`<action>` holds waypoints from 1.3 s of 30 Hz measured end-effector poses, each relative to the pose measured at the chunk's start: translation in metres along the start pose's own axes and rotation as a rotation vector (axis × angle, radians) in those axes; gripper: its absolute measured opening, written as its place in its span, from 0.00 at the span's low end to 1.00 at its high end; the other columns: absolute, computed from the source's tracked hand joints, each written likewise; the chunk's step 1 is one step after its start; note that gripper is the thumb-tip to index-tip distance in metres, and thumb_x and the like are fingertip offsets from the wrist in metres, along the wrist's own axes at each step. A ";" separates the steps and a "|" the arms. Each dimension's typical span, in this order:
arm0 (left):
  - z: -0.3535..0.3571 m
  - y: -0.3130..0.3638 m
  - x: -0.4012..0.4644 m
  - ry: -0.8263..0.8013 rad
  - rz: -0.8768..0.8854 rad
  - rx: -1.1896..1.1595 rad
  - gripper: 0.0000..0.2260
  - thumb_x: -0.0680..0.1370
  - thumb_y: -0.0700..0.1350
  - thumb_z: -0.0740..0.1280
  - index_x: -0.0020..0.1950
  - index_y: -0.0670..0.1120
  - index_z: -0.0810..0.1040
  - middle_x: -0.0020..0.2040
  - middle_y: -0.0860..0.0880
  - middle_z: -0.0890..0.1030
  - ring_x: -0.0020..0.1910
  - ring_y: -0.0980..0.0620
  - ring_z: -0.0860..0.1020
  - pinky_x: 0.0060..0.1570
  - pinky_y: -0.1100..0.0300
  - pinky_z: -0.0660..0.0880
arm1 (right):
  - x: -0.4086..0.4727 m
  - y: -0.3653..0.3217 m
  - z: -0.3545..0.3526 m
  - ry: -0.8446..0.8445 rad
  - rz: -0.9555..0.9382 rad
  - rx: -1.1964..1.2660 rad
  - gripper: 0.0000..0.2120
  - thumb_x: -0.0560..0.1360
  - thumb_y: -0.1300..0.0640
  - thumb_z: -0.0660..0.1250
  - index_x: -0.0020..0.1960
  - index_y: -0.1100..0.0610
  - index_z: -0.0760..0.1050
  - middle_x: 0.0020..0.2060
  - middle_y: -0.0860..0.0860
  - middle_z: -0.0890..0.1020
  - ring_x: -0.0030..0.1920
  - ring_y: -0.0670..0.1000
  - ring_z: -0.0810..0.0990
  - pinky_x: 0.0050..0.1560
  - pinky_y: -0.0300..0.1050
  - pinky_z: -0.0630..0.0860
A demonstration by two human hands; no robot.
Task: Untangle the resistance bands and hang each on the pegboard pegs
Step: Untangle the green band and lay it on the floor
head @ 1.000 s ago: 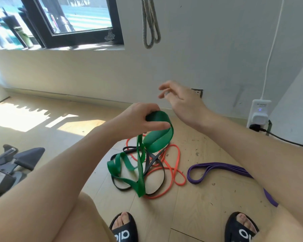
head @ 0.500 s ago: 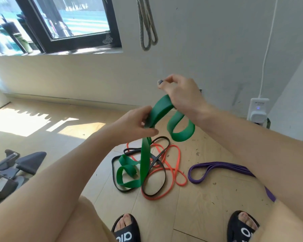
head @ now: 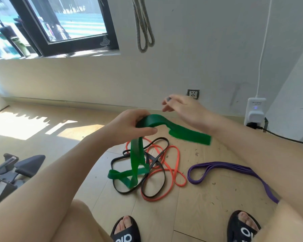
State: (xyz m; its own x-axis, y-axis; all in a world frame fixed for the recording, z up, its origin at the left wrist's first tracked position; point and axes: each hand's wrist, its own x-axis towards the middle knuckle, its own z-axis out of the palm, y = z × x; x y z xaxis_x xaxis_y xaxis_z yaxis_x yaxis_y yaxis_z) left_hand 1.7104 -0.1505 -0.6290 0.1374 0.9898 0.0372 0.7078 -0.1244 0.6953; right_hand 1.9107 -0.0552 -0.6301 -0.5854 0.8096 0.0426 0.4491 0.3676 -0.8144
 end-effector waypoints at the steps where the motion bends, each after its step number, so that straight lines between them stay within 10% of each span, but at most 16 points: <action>1: 0.002 0.004 0.001 0.000 0.011 0.003 0.04 0.76 0.51 0.75 0.46 0.56 0.80 0.35 0.52 0.78 0.35 0.55 0.76 0.40 0.54 0.74 | -0.002 -0.009 0.009 -0.043 -0.026 0.076 0.19 0.86 0.45 0.52 0.60 0.53 0.78 0.54 0.48 0.84 0.59 0.49 0.80 0.65 0.49 0.72; 7: 0.009 0.017 0.003 0.014 -0.002 0.048 0.08 0.73 0.46 0.78 0.45 0.49 0.80 0.32 0.57 0.76 0.31 0.60 0.74 0.35 0.65 0.70 | -0.006 -0.026 0.032 -0.032 -0.111 -0.015 0.20 0.84 0.41 0.58 0.49 0.56 0.79 0.43 0.54 0.84 0.46 0.54 0.82 0.55 0.58 0.77; 13: 0.005 0.009 0.000 -0.027 0.014 -0.011 0.10 0.69 0.50 0.76 0.44 0.55 0.77 0.38 0.45 0.76 0.37 0.45 0.75 0.45 0.43 0.77 | -0.005 -0.042 0.012 0.176 -0.224 0.091 0.12 0.80 0.49 0.67 0.41 0.53 0.74 0.19 0.45 0.67 0.21 0.45 0.62 0.24 0.35 0.60; 19: 0.003 -0.011 -0.002 -0.069 0.000 0.238 0.13 0.75 0.48 0.75 0.47 0.58 0.71 0.38 0.55 0.73 0.37 0.53 0.72 0.43 0.51 0.73 | -0.006 -0.032 -0.020 0.351 -0.189 0.025 0.12 0.80 0.48 0.67 0.40 0.52 0.73 0.21 0.44 0.70 0.24 0.48 0.64 0.29 0.41 0.65; 23: -0.003 -0.004 -0.003 0.043 0.021 0.299 0.10 0.78 0.50 0.72 0.46 0.56 0.71 0.38 0.52 0.75 0.36 0.53 0.73 0.37 0.58 0.68 | -0.004 -0.003 -0.028 0.159 -0.004 -0.377 0.17 0.82 0.46 0.62 0.42 0.55 0.77 0.36 0.53 0.82 0.36 0.52 0.77 0.41 0.51 0.73; 28: -0.005 0.024 0.000 0.159 0.129 0.176 0.06 0.80 0.47 0.70 0.56 0.48 0.76 0.43 0.52 0.85 0.42 0.58 0.83 0.43 0.65 0.77 | -0.009 -0.006 -0.011 -0.140 0.098 0.169 0.24 0.86 0.47 0.49 0.50 0.59 0.80 0.47 0.57 0.87 0.53 0.57 0.83 0.63 0.54 0.74; 32: 0.002 0.038 0.001 0.151 0.173 0.174 0.08 0.79 0.45 0.72 0.56 0.50 0.77 0.42 0.54 0.83 0.40 0.61 0.82 0.41 0.69 0.76 | -0.015 -0.025 0.010 -0.199 -0.037 0.380 0.28 0.86 0.43 0.49 0.51 0.61 0.80 0.47 0.62 0.85 0.47 0.53 0.83 0.55 0.49 0.77; 35: 0.003 0.034 0.000 0.163 0.143 0.176 0.10 0.75 0.47 0.75 0.48 0.55 0.75 0.37 0.57 0.79 0.36 0.62 0.77 0.37 0.69 0.70 | -0.013 -0.027 0.017 -0.052 -0.109 0.106 0.24 0.84 0.42 0.58 0.48 0.60 0.82 0.39 0.58 0.84 0.36 0.47 0.80 0.41 0.45 0.76; 39: -0.001 0.016 0.000 0.114 0.044 0.105 0.14 0.71 0.51 0.78 0.49 0.49 0.77 0.34 0.51 0.75 0.34 0.51 0.74 0.39 0.52 0.72 | -0.005 -0.034 0.011 0.124 -0.167 0.092 0.16 0.77 0.46 0.71 0.39 0.58 0.79 0.33 0.57 0.79 0.34 0.49 0.76 0.41 0.50 0.75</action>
State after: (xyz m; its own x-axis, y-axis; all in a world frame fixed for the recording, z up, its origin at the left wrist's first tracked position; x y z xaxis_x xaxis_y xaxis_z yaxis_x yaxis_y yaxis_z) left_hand 1.7209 -0.1527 -0.6167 0.0945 0.9839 0.1518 0.7721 -0.1687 0.6128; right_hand 1.8911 -0.0764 -0.6090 -0.5566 0.7932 0.2470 0.2864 0.4624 -0.8391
